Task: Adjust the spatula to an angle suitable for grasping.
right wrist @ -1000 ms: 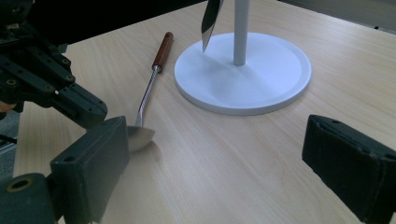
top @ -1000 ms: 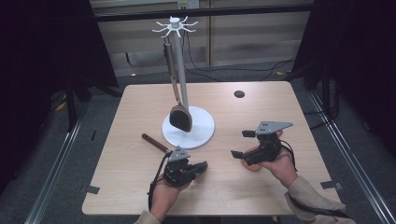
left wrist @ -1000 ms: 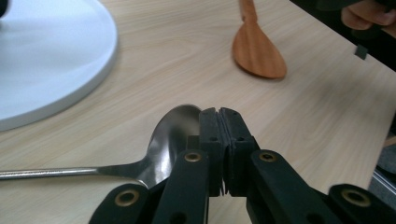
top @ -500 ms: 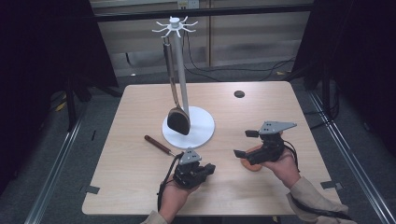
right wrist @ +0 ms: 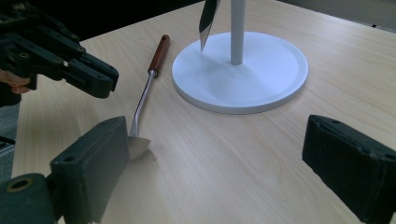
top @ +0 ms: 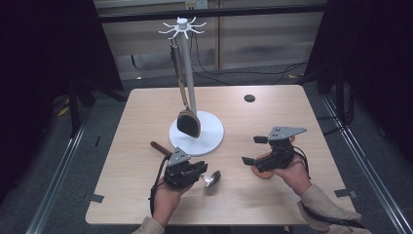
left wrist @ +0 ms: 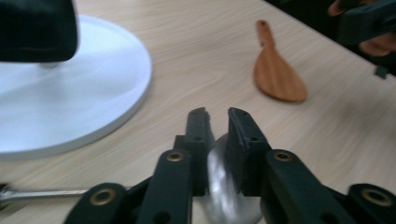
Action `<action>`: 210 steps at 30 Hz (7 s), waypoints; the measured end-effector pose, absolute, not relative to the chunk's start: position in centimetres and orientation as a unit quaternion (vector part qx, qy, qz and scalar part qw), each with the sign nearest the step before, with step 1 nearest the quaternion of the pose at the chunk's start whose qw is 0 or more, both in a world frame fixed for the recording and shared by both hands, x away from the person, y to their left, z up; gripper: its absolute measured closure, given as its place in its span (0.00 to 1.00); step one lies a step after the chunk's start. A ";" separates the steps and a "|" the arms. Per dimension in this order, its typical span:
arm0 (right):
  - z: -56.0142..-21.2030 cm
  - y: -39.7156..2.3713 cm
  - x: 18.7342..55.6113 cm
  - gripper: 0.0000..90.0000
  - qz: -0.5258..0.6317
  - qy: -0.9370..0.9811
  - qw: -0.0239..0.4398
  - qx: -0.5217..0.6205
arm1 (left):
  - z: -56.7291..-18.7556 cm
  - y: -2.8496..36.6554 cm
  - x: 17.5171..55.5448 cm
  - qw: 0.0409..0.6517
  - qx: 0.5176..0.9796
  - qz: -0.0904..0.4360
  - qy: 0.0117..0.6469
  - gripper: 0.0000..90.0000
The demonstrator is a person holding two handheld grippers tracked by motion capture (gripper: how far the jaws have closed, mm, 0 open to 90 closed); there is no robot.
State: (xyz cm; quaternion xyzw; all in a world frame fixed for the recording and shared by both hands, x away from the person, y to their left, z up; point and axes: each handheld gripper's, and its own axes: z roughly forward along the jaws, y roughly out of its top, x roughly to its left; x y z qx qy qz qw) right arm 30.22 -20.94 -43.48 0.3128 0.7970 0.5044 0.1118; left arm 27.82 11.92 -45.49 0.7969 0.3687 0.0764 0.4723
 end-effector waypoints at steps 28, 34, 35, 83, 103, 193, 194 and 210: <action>-43.3 -21.0 30.2 0.08 0.504 0.797 0.113 0.313 | -46.7 8.2 26.6 0.457 0.821 0.005 0.341 0.92; -43.3 -21.6 30.0 0.08 0.503 0.794 0.116 0.320 | -46.7 6.6 26.9 0.461 0.814 -0.009 0.353 0.93; -43.3 -21.7 29.9 0.08 0.503 0.793 0.118 0.322 | -46.7 6.1 26.9 0.462 0.816 -0.011 0.348 0.93; -44.1 -10.2 34.0 0.62 0.384 0.885 -0.007 0.264 | -45.3 14.5 26.9 0.478 0.764 0.123 0.416 0.20; -47.2 -4.5 36.4 0.75 0.278 0.927 -0.042 0.248 | -45.7 16.5 26.3 0.472 0.753 0.128 0.441 0.19; -40.1 -14.5 30.2 0.95 0.521 0.744 0.164 0.384 | -44.9 4.2 28.5 0.596 0.687 0.062 0.411 0.79; -40.1 -14.4 30.1 0.95 0.522 0.742 0.166 0.386 | -44.9 4.2 28.5 0.596 0.687 0.061 0.412 0.81; -39.9 -14.4 29.8 0.95 0.528 0.728 0.186 0.396 | -45.2 3.6 28.9 0.608 0.661 0.044 0.437 0.89</action>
